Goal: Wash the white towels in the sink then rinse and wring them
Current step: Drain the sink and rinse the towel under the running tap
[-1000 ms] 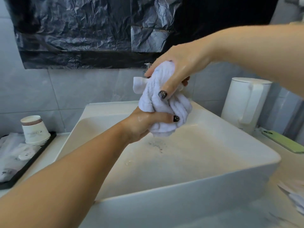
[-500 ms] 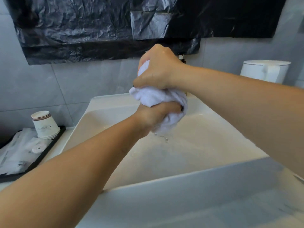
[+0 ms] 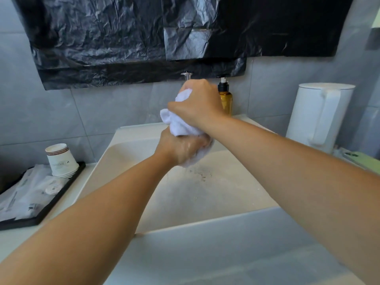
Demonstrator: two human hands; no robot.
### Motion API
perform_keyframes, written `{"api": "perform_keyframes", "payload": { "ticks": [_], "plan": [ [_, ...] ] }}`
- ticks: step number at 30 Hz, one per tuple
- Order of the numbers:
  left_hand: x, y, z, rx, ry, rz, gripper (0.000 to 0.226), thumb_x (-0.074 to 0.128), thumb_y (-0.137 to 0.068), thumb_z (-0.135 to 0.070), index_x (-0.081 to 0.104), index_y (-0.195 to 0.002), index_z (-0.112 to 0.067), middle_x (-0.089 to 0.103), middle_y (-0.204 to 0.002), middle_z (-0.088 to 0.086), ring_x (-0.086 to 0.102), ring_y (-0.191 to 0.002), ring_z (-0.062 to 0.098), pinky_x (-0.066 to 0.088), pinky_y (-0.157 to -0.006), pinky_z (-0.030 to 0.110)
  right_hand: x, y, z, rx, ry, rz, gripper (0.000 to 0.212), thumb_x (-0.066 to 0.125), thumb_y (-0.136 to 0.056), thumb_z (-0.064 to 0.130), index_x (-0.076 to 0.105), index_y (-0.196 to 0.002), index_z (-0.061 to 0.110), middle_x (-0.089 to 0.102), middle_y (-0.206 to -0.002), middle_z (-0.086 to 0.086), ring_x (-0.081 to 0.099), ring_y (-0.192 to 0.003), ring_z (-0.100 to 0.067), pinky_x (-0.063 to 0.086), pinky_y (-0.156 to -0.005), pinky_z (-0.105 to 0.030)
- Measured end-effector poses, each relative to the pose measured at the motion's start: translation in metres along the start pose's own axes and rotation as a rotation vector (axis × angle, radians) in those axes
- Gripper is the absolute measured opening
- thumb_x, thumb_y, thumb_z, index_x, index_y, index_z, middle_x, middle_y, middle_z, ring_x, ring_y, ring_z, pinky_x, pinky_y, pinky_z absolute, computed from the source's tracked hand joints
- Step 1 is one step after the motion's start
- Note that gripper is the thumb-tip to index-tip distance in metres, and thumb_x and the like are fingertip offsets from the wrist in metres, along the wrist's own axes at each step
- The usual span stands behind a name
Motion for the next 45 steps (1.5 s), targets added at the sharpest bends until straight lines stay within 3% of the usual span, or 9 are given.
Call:
{"api": "perform_keyframes", "payload": {
  "ticks": [4, 7, 11, 15, 19, 24, 29, 37, 45],
  "plan": [
    [-0.022, -0.01, 0.014, 0.074, -0.004, -0.218, 0.047, 0.09, -0.063, -0.025, 0.053, -0.089, -0.031, 0.062, -0.09, -0.009, 0.066, -0.093, 0.021, 0.055, -0.086, 0.036, 0.002, 0.004, -0.029, 0.048, -0.328, 0.104, 0.062, 0.055, -0.075, 0.071, 0.06, -0.112, 0.021, 0.059, -0.113, 0.003, 0.054, -0.105, -0.013, 0.042, -0.094, -0.033],
    [-0.029, -0.015, 0.016, 0.005, 0.148, -0.284, 0.056, 0.084, -0.055, -0.036, 0.057, -0.103, -0.029, 0.066, -0.101, -0.007, 0.067, -0.096, 0.015, 0.056, -0.085, 0.036, -0.002, 0.022, -0.072, 0.145, -0.485, 0.062, 0.044, 0.047, -0.093, 0.042, 0.072, -0.087, 0.006, 0.073, -0.091, -0.01, 0.067, -0.09, -0.026, 0.052, -0.089, -0.05],
    [-0.031, -0.02, 0.025, -0.193, 0.338, -0.304, 0.04, 0.081, -0.065, -0.03, 0.059, -0.098, -0.028, 0.071, -0.095, -0.002, 0.071, -0.089, 0.02, 0.061, -0.067, 0.033, 0.018, 0.049, -0.088, 0.116, -0.078, 0.407, 0.038, 0.046, -0.096, 0.016, 0.076, -0.077, 0.002, 0.066, -0.06, 0.007, 0.06, -0.065, -0.011, 0.05, -0.064, -0.027],
    [-0.032, -0.021, 0.034, -0.337, 0.446, -0.316, 0.035, 0.081, -0.071, -0.031, 0.054, -0.092, -0.021, 0.067, -0.081, 0.003, 0.067, -0.079, 0.023, 0.059, -0.073, 0.04, 0.062, 0.07, -0.095, 0.12, 0.444, 0.894, 0.028, 0.045, -0.099, 0.025, 0.056, -0.082, 0.007, 0.054, -0.086, -0.008, 0.049, -0.082, -0.025, 0.039, -0.06, -0.029],
    [-0.032, -0.015, 0.028, -0.429, 0.453, -0.243, 0.028, 0.07, -0.079, -0.029, 0.05, -0.089, -0.012, 0.051, -0.05, 0.003, 0.05, -0.035, 0.017, 0.043, -0.042, 0.022, 0.069, 0.072, -0.09, -0.005, 0.652, 1.04, 0.035, 0.043, -0.098, 0.024, 0.044, -0.065, 0.015, 0.045, -0.071, -0.001, 0.045, -0.078, -0.024, 0.032, -0.054, -0.021],
    [-0.032, -0.008, 0.015, -0.435, 0.527, -0.233, 0.031, 0.064, -0.083, -0.033, 0.038, -0.074, -0.018, 0.03, -0.034, -0.004, 0.033, -0.025, 0.011, 0.039, -0.043, 0.017, 0.076, 0.065, -0.078, -0.035, 0.803, 1.183, 0.033, 0.048, -0.097, 0.024, 0.055, -0.065, 0.02, 0.05, -0.078, 0.001, 0.047, -0.068, -0.016, 0.035, -0.054, -0.023],
    [-0.034, -0.009, 0.016, -0.444, 0.557, -0.229, 0.028, 0.066, -0.081, -0.029, 0.041, -0.074, -0.017, 0.039, -0.038, 0.001, 0.043, -0.033, 0.014, 0.043, -0.042, 0.023, 0.083, 0.055, -0.079, 0.057, 0.642, 0.944, 0.033, 0.047, -0.093, 0.026, 0.048, -0.062, 0.017, 0.048, -0.071, 0.0, 0.053, -0.075, -0.022, 0.044, -0.064, -0.028],
    [-0.033, -0.01, 0.015, -0.441, 0.592, -0.177, 0.031, 0.061, -0.085, -0.027, 0.038, -0.068, -0.016, 0.035, -0.032, 0.0, 0.037, -0.026, 0.012, 0.038, -0.037, 0.018, 0.024, 0.018, -0.119, 0.464, -0.132, 0.1, 0.036, 0.053, -0.091, 0.023, 0.072, -0.063, 0.008, 0.073, -0.067, -0.006, 0.071, -0.068, -0.024, 0.059, -0.081, -0.035],
    [-0.021, -0.01, 0.022, -0.451, 0.541, -0.076, 0.036, 0.063, -0.087, -0.025, 0.034, -0.069, -0.015, 0.032, -0.031, -0.001, 0.034, -0.02, 0.013, 0.038, -0.038, 0.019, -0.02, -0.031, -0.058, -0.109, -0.048, -0.305, 0.016, 0.064, -0.088, 0.028, 0.058, -0.076, 0.02, 0.061, -0.065, 0.004, 0.063, -0.068, -0.02, 0.054, -0.067, -0.035]
  ]
}}
Point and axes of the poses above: each hand's wrist, its own y-axis away from the middle knuckle, its own x-axis out of the palm, z = x × y, the point moved 4 cm from there along -y, towards the middle knuckle
